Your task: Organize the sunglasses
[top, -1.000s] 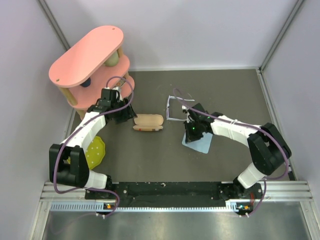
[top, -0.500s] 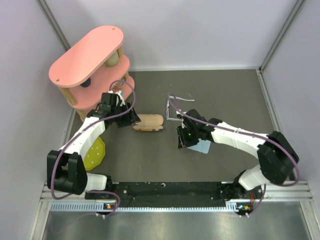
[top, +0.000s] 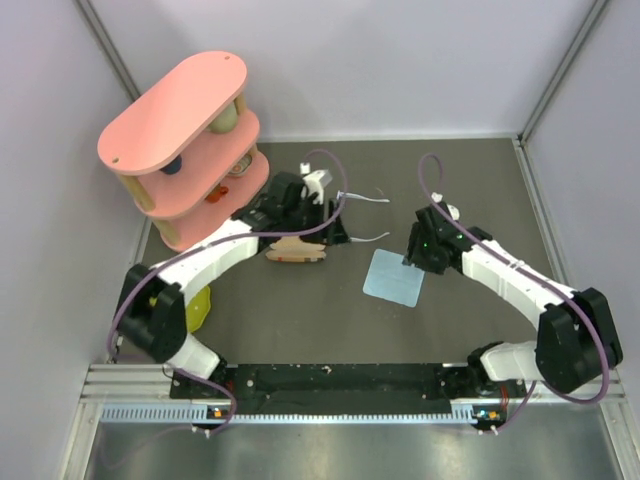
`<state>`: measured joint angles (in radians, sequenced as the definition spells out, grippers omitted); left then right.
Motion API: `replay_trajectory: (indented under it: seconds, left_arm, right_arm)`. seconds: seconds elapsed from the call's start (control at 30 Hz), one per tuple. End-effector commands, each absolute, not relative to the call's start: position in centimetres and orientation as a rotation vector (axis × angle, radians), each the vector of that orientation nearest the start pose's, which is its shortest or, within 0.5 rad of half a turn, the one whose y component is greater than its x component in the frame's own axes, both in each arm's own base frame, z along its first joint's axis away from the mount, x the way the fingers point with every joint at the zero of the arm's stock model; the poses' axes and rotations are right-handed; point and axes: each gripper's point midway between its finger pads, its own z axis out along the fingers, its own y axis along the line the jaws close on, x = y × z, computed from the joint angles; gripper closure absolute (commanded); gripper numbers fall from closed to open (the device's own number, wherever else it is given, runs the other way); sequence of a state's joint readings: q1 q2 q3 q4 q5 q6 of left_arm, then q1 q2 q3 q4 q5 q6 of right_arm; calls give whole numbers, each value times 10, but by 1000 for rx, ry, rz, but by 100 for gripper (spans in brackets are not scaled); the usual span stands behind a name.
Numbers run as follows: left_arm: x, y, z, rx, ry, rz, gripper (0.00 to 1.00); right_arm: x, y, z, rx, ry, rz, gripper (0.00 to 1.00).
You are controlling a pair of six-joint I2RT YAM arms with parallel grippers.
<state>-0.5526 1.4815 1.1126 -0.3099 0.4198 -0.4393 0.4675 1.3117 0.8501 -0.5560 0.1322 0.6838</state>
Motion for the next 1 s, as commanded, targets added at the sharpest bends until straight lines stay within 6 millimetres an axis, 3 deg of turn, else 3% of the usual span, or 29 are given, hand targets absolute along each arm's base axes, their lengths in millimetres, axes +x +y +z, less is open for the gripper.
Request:
replay_trajectory:
  seconds: [0.0, 0.2, 0.3, 0.5, 0.8, 0.97]
  left_arm:
    - [312, -341, 174, 497, 2283, -1008, 32]
    - [329, -381, 141, 540, 2340, -990, 32]
    - [334, -390, 123, 550, 2375, -954, 32]
    - [342, -396, 93, 522, 2430, -907, 34]
    - [345, -402, 74, 491, 2480, -900, 36]
    - [344, -404, 67, 485, 2515, -909, 37]
  right_arm:
    - [284, 109, 81, 390, 2542, 113, 48]
    - [300, 94, 65, 387, 2566, -14, 50]
    - [308, 93, 60, 386, 2568, -20, 51]
    - [320, 94, 47, 389, 2564, -26, 54]
    - [329, 99, 28, 383, 2579, 2, 62]
    - [325, 97, 23, 390, 2596, -7, 66]
